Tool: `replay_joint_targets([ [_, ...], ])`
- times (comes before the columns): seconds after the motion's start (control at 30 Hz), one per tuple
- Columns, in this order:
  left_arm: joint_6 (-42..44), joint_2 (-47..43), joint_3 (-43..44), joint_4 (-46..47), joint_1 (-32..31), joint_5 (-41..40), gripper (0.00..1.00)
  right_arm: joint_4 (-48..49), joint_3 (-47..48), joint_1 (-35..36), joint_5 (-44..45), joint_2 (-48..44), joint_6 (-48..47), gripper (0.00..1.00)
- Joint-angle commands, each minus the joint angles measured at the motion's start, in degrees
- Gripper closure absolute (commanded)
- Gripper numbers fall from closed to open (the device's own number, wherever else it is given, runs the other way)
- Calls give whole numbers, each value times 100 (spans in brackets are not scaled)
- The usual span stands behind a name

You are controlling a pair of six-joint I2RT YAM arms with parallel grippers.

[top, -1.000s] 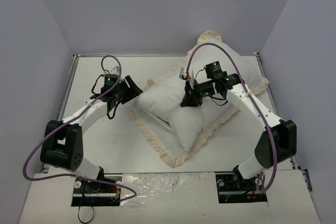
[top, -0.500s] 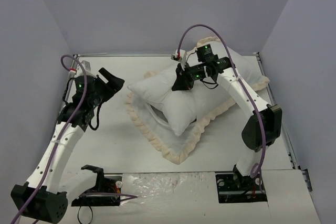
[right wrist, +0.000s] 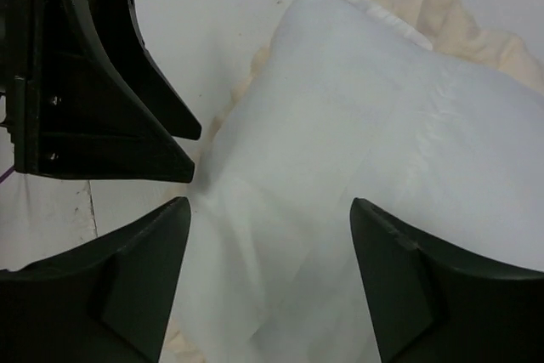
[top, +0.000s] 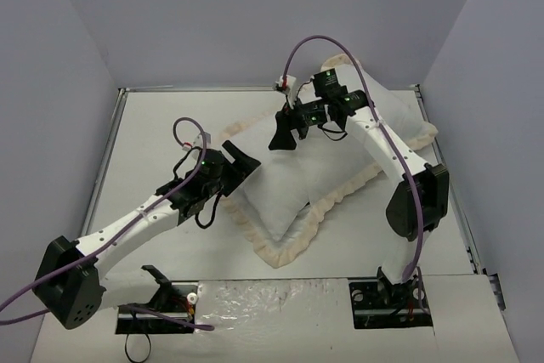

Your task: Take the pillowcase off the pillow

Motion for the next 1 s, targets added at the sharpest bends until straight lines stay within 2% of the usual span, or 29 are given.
replay_joint_targets([
  [0.0, -533, 6, 131, 851, -89, -516, 26, 147, 18, -283, -216, -525, -104, 26],
  [0.03, -560, 6, 70, 903, -106, -543, 26, 139, -43, -389, -355, -622, -139, 21],
  [0.17, -587, -29, -1, 720, -194, -543, 26, 112, -412, -934, -261, -1218, -279, 18],
  [0.37, -630, -485, 96, -939, -440, -1008, 25, 121, -983, -1304, 407, -1817, -280, 16],
  [0.5, -710, -715, -229, -1144, -528, -1062, 25, 130, -1239, -1699, 408, -1932, -236, 16],
  [0.63, -578, -741, -878, -233, -537, -790, 19, 139, -1449, -2015, 320, -1985, -227, 16],
  [0.73, -455, -470, -1423, 1102, -519, -588, 17, 130, -1538, -2121, 276, -2029, -236, 16],
  [0.77, -420, -242, -1512, 1689, -511, -535, 16, 121, -1581, -2130, 293, -2064, -236, 16],
  [0.97, -42, 594, -1662, 3275, -432, -473, 15, 86, -1801, -2121, 337, -2125, -349, 16],
])
